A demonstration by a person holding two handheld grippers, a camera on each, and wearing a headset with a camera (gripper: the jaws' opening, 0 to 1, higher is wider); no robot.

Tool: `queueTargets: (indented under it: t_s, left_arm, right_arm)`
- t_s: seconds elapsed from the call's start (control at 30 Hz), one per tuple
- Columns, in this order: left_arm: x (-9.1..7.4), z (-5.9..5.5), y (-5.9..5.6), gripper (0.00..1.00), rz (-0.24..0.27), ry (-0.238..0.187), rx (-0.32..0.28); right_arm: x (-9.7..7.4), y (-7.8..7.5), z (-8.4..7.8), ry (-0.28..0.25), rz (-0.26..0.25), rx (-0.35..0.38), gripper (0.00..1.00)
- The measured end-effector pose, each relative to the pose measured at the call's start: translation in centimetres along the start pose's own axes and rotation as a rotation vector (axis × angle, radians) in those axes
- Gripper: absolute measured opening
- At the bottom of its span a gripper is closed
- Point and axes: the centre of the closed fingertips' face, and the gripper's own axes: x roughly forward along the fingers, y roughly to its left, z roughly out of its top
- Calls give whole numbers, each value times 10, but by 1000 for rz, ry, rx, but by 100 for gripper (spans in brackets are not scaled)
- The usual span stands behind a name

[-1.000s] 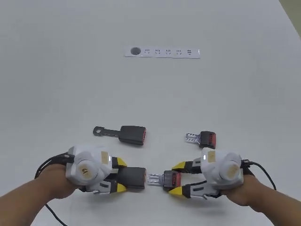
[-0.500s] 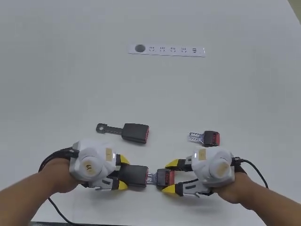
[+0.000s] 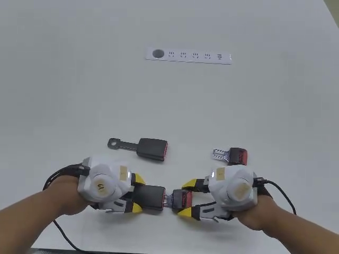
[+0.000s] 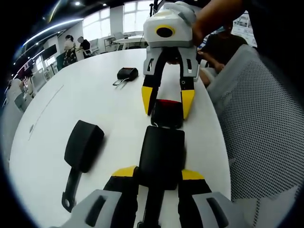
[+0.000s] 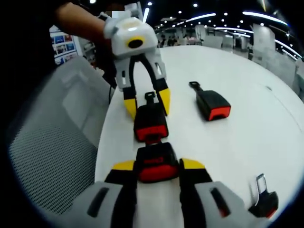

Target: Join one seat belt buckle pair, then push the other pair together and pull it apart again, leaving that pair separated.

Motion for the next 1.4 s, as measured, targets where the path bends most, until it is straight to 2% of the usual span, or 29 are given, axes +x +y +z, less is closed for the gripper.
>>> queueTargets:
  t_s: [0.17, 0.2, 0.27, 0.3, 0.4, 0.5, 0.9, 0.97, 1.03, 1.17, 1.23, 1.27, 1.4]
  left_arm:
    - [0, 0, 0, 32, 0, 5, 3]
    - [1, 1, 1, 32, 6, 2, 6]
    - [-1, -1, 1, 32, 4, 20, 3]
    - [-2, -2, 2, 32, -7, 21, 2]
    - [-2, -1, 3, 32, -6, 20, 9]
    - [-1, 1, 4, 32, -4, 32, 11]
    - [-1, 1, 5, 32, -17, 26, 25]
    - [-2, 1, 5, 33, -14, 12, 19]
    - [-2, 1, 6, 33, -1, -21, -15]
    - [-3, 1, 5, 32, -3, -24, -2]
    - [-3, 0, 5, 32, -6, -34, 2]
    - [-3, 0, 6, 32, -6, -40, 0]
    - [-2, -1, 6, 32, -4, -56, -3]
  right_arm:
    - [1, -1, 1, 2, -23, 22, 34]
    - [5, 1, 7, -38, -33, 87, 34]
    - [13, 2, 12, -22, -64, 31, 34]
    - [11, 5, 8, 2, -53, 44, 34]
    - [9, 2, 7, -10, -50, 53, 34]
    - [11, 2, 9, 3, -55, 49, 34]
    - [10, 0, 7, 24, -43, 22, 34]
    - [9, 0, 7, 21, -44, 12, 34]
    - [9, 0, 7, 14, -50, 11, 34]
    - [9, -1, 6, -3, -52, 6, 34]
    - [8, -1, 7, -1, -50, -19, 34]
    - [8, -1, 6, 6, -57, -64, 34]
    - [7, -1, 7, 1, -75, -76, 34]
